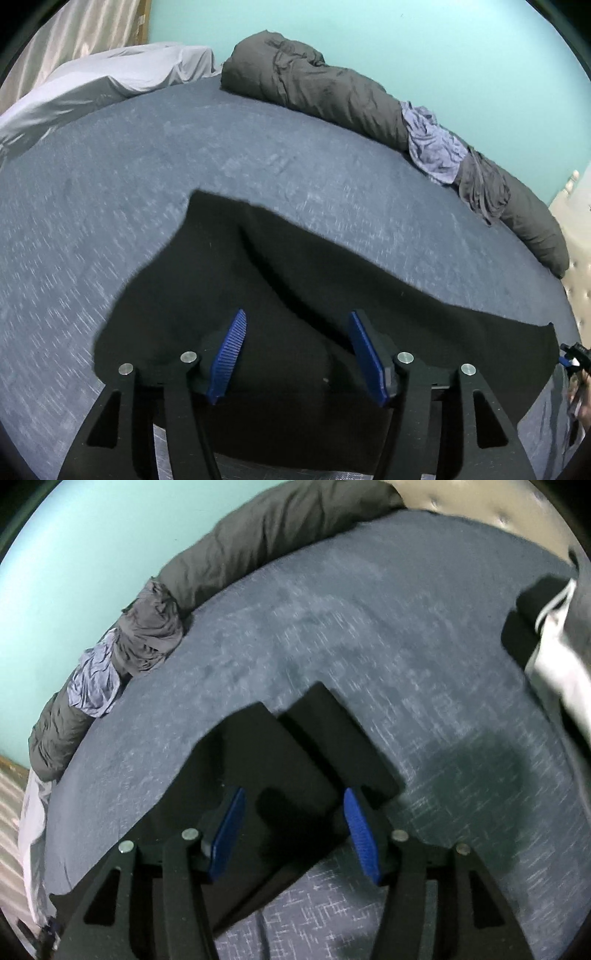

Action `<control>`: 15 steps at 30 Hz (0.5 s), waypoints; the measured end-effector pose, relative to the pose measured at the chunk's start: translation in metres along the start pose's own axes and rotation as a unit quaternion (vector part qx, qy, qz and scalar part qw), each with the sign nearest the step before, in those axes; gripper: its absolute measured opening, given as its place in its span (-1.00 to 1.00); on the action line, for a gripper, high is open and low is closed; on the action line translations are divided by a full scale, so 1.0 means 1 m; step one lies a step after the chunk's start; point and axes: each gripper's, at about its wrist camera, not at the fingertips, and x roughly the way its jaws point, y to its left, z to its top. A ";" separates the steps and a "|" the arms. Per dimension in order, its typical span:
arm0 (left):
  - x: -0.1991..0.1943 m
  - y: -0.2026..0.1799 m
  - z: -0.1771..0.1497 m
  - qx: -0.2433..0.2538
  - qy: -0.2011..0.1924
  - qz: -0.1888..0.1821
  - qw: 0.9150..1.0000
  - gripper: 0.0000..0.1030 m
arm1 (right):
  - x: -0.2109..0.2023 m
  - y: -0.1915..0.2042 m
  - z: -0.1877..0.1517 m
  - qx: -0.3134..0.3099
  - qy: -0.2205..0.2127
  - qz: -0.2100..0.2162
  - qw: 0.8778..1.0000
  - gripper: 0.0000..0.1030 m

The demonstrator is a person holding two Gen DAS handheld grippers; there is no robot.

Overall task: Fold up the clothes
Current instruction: 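Lay the garment down with both tools and open them, then press the black garment flat with both open tools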

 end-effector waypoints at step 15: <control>0.004 0.000 -0.028 0.016 -0.031 -0.004 0.999 0.22 | 0.007 0.012 -0.003 -0.041 -0.046 -0.023 0.998 -0.73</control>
